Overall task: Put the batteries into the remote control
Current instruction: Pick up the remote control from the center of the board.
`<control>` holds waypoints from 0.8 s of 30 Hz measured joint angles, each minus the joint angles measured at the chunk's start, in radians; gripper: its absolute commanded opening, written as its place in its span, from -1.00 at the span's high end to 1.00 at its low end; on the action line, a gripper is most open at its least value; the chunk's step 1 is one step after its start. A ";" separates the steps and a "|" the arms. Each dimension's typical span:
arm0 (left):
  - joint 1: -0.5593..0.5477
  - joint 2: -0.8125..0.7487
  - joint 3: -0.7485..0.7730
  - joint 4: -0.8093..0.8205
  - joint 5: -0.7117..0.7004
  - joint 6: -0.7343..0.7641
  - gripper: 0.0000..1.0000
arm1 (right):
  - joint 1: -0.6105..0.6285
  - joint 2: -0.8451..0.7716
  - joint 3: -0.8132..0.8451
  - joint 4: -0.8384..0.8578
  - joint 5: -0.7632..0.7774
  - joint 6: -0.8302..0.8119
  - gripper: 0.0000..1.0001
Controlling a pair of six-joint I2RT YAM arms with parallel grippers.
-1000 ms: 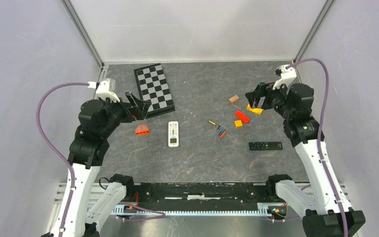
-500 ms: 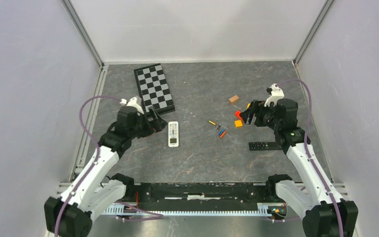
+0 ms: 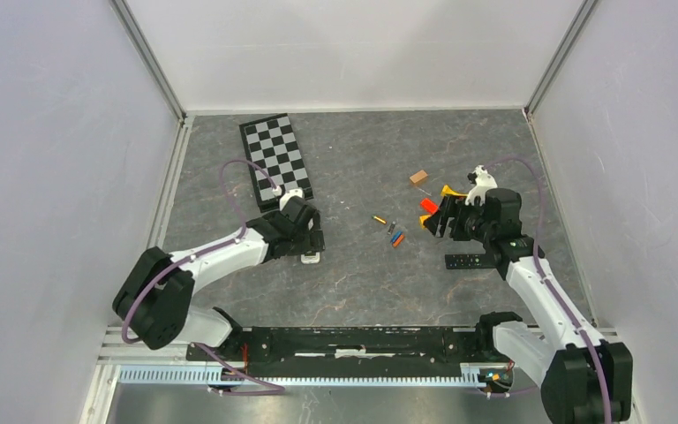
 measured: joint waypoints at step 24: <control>-0.047 0.171 0.050 0.086 -0.031 0.086 0.33 | 0.014 0.062 -0.043 0.107 -0.071 0.022 -0.70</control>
